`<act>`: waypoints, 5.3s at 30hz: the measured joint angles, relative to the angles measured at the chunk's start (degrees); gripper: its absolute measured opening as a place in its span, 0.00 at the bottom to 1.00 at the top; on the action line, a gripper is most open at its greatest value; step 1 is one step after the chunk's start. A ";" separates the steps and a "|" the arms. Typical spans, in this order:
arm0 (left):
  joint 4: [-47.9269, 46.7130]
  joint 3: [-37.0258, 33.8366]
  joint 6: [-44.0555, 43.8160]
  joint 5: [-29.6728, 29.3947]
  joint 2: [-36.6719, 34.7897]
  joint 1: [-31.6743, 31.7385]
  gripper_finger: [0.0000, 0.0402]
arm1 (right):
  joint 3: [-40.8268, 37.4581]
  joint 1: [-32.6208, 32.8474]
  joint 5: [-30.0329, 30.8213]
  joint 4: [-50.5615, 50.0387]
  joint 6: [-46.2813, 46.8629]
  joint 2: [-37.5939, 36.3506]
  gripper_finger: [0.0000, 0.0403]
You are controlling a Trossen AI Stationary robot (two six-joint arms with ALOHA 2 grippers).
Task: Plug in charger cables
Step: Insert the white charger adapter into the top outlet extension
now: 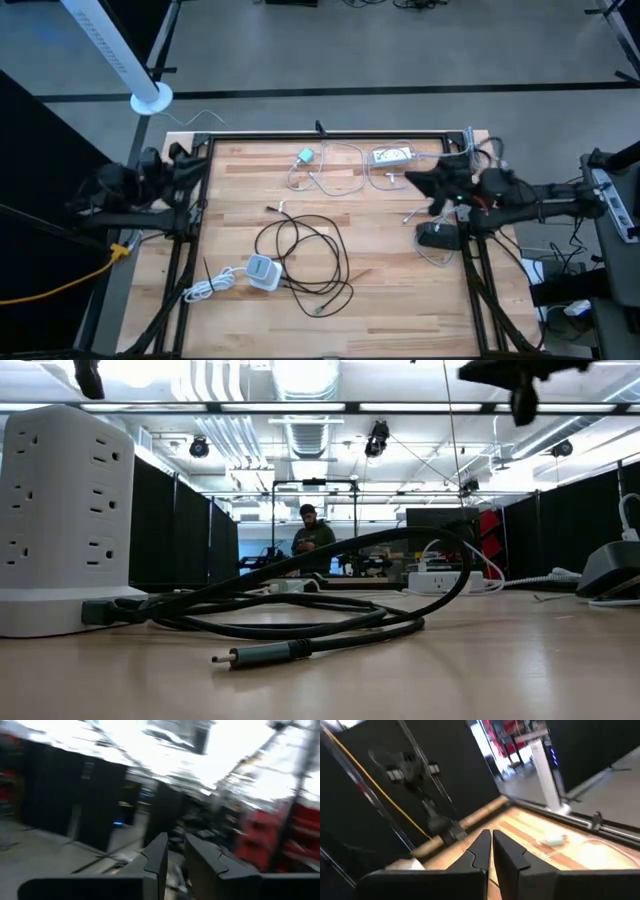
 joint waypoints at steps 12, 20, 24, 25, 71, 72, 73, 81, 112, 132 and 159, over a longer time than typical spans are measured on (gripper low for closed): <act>-0.04 3.68 2.37 -18.63 22.85 2.00 0.10 | 19.82 -1.40 0.08 -16.29 -2.87 25.24 0.23; -17.67 14.97 -3.27 -4.32 45.56 13.80 0.19 | 28.15 -1.38 0.06 -26.97 -8.86 30.43 0.49; -15.59 18.70 2.74 2.74 56.94 18.03 0.32 | 31.06 -1.36 -0.08 -30.60 -9.40 31.26 0.56; -14.82 19.34 4.35 3.23 59.65 18.73 0.36 | 31.72 -1.30 -0.13 -31.69 -9.21 31.27 0.57; 4.03 29.41 2.50 16.77 104.18 34.65 0.63 | 19.36 -2.91 -3.00 -40.36 -5.13 26.04 0.60; 3.70 29.41 2.52 16.75 104.18 34.66 0.59 | 19.34 -2.91 -2.93 -39.54 -4.67 26.08 0.60; 3.28 29.41 2.59 16.71 104.18 34.66 0.53 | 19.34 -2.91 -2.91 -38.59 -4.37 26.08 0.60; 2.72 29.33 0.92 24.73 102.83 34.67 0.45 | 19.34 -2.91 -1.34 -31.41 -5.80 26.01 0.60; 52.48 29.30 -20.28 49.46 80.80 28.25 0.45 | 17.09 -8.94 -2.22 30.90 -9.48 36.16 0.66; 61.24 29.30 -18.19 46.78 80.80 25.15 0.45 | 35.91 -11.91 -11.97 26.02 -14.83 47.61 0.81; 61.22 29.32 -17.13 47.93 80.77 24.78 0.45 | 39.67 -14.05 -15.24 26.16 -13.98 50.42 0.64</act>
